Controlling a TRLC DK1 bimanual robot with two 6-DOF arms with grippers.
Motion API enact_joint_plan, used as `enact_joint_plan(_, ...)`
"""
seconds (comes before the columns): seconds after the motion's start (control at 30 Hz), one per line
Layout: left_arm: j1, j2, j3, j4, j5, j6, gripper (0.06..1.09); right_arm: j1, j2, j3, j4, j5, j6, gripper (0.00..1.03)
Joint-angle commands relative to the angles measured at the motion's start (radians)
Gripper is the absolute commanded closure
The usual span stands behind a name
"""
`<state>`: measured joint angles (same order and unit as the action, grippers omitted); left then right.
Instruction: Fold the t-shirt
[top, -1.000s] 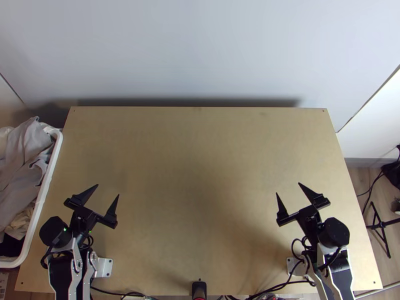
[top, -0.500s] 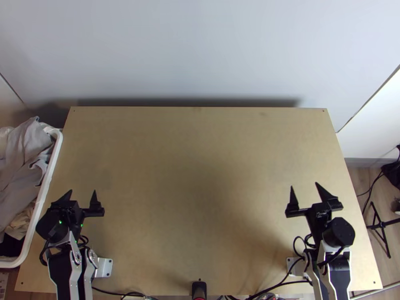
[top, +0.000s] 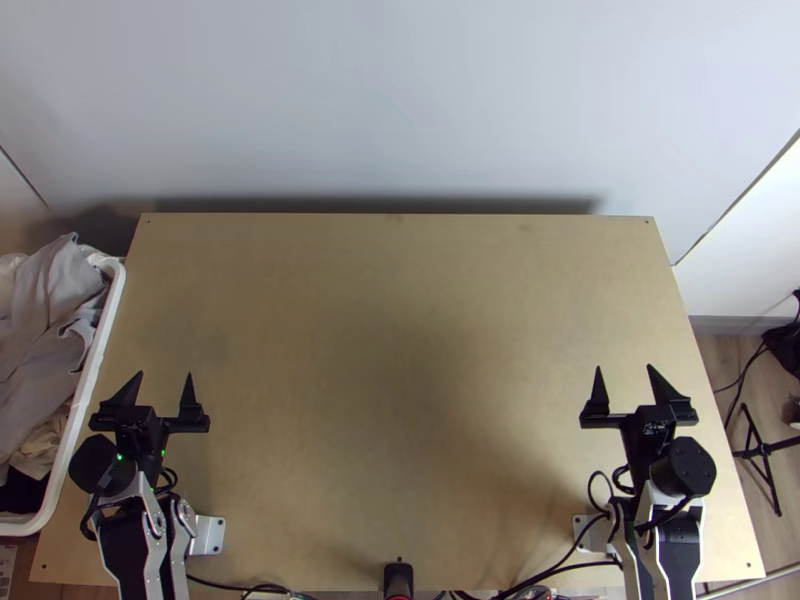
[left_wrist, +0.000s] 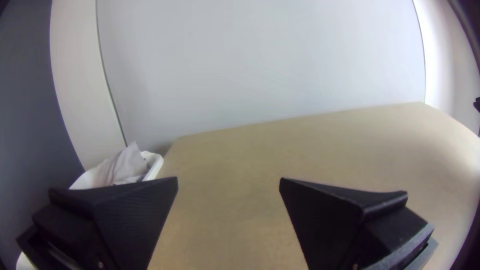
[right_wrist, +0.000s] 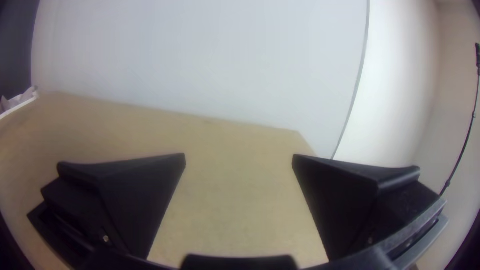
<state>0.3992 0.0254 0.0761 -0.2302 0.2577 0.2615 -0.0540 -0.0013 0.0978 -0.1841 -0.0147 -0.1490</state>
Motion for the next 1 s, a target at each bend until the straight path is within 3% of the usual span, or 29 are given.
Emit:
enact_joint_plan(0.0, -0.056, -0.015, 0.001, 0.005, -0.077, -0.001, 0.1, 0.022, 0.014, 0.0, 0.002, 0.004, 0.008, 0.04)
enact_joint_plan(0.07, -0.086, -0.018, -0.001, 0.011, -0.112, -0.038, 0.1, 0.02, 0.035, -0.001, 0.002, 0.004, 0.012, 0.04)
enact_joint_plan(0.4, -0.257, -0.022, 0.002, 0.072, -0.113, -0.096, 0.1, 0.019, 0.043, -0.001, 0.005, 0.005, 0.054, 0.04)
enact_joint_plan(0.57, -0.257, 0.042, 0.037, 0.106, -0.212, -0.061, 0.1, 0.037, 0.08, 0.049, 0.02, 0.005, 0.052, 0.04)
enact_joint_plan(0.63, -0.255, 0.082, 0.074, 0.075, -0.216, -0.061, 0.1, 0.037, 0.119, 0.095, 0.02, 0.009, 0.054, 0.04)
enact_joint_plan(0.77, -0.266, 0.206, 0.179, -0.014, -0.215, -0.134, 0.1, 0.071, 0.224, 0.175, 0.051, 0.096, 0.058, 0.04)
enact_joint_plan(0.97, -0.283, 0.35, 0.395, -0.242, -0.213, -0.226, 0.1, 0.086, 0.491, 0.454, -0.083, 0.114, 0.097, 0.04)
